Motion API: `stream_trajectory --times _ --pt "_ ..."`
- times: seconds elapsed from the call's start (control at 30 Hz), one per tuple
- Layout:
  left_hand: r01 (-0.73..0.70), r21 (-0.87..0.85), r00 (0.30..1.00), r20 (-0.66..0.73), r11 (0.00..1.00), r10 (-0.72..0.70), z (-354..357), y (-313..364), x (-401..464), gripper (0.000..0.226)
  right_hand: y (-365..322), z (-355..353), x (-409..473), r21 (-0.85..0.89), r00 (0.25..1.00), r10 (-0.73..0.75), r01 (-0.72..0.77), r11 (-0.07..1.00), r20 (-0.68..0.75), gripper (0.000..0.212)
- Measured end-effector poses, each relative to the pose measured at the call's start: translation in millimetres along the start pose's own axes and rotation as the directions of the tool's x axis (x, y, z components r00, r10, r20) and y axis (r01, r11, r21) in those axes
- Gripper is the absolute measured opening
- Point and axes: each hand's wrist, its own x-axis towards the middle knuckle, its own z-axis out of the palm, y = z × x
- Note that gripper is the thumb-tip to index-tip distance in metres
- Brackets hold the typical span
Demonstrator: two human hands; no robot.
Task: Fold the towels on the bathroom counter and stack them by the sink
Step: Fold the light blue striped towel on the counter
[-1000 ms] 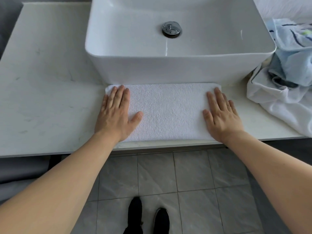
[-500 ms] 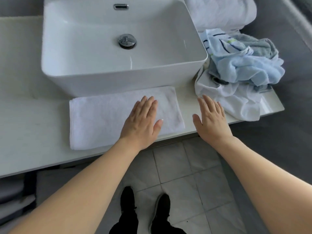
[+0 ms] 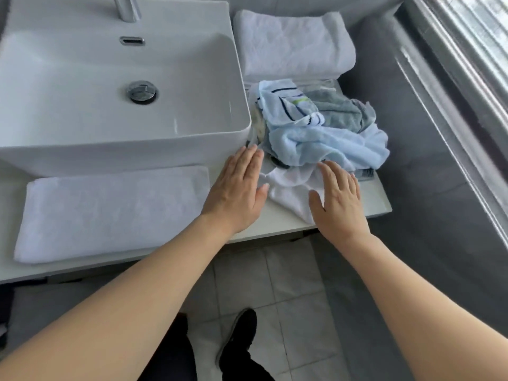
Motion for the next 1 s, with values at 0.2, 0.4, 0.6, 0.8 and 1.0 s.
stream_trajectory --times 0.2,0.4,0.6,0.8,1.0 --pt "-0.034 -0.051 0.987 -0.159 0.998 0.025 -7 18 57 0.064 39 -5 52 0.054 0.999 0.053 -0.052 0.997 -0.013 0.06" --pt "0.01 -0.08 1.0 0.007 0.997 -0.01 8 13 151 0.08 74 -6 110 0.088 0.998 -0.051 0.047 0.995 0.047 0.063" --pt "0.053 -0.242 0.995 -0.074 0.969 -0.073 12 15 177 0.021 100 9 136 -0.003 0.948 -0.256 0.261 0.965 0.189 0.101" --pt "0.218 -0.936 0.913 0.095 0.276 -0.398 -18 36 168 0.033 104 19 138 0.205 0.984 -0.166 0.176 0.963 -0.062 0.061" --pt "0.216 -0.826 0.915 0.357 -0.52 -0.188 -25 38 155 0.029 111 7 151 0.287 0.973 0.045 0.022 0.958 -0.225 0.036"
